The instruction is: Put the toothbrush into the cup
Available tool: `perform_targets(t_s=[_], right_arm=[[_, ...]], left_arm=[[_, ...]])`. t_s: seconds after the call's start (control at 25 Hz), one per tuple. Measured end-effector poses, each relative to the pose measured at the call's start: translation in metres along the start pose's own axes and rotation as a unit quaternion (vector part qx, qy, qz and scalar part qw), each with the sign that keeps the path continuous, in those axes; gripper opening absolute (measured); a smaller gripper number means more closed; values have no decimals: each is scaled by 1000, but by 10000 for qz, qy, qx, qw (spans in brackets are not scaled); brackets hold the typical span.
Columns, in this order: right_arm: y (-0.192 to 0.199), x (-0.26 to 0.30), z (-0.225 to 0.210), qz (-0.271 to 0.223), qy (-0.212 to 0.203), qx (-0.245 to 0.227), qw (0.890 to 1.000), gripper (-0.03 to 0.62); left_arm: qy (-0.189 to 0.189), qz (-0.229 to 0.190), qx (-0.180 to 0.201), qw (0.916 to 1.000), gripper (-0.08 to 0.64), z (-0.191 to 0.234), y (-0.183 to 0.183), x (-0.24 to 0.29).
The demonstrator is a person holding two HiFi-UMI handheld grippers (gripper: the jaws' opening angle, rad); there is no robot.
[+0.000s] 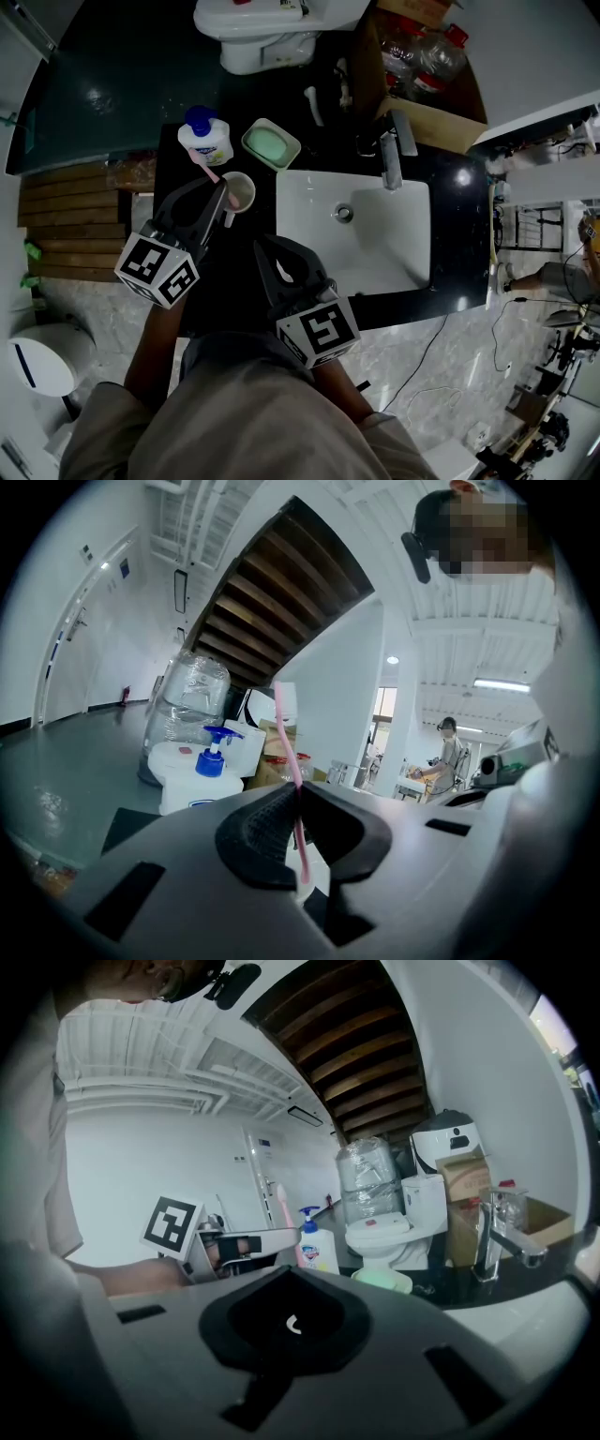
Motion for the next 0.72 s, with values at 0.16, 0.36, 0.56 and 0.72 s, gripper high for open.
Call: perform_targets(t_s=[0.16, 0.36, 0.56, 0.72], right_arm=[[0, 1, -1, 0, 7, -1, 10000, 6], [2, 2, -2, 36, 20, 2, 10000, 6], [3, 2, -3, 57, 45, 8, 10000, 6], [3, 3, -3, 65, 58, 17, 10000, 6]], left_arm=[[-24, 21, -8, 10000, 23, 3, 3, 2], [-50, 69, -14, 10000, 23, 6, 8, 4], [-64, 123, -32, 9999, 23, 8, 12, 6], [-72, 180, -38, 9998, 23, 9, 18, 8]])
Point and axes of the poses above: the fingertips, and each gripper's own axes: x forward along the fingers, z to its left, y out of its underside, the point moved 3 cm from there along -x, backward along the fingers, and after that the axes turned 10 degrees about x, right-handed, at the moved point
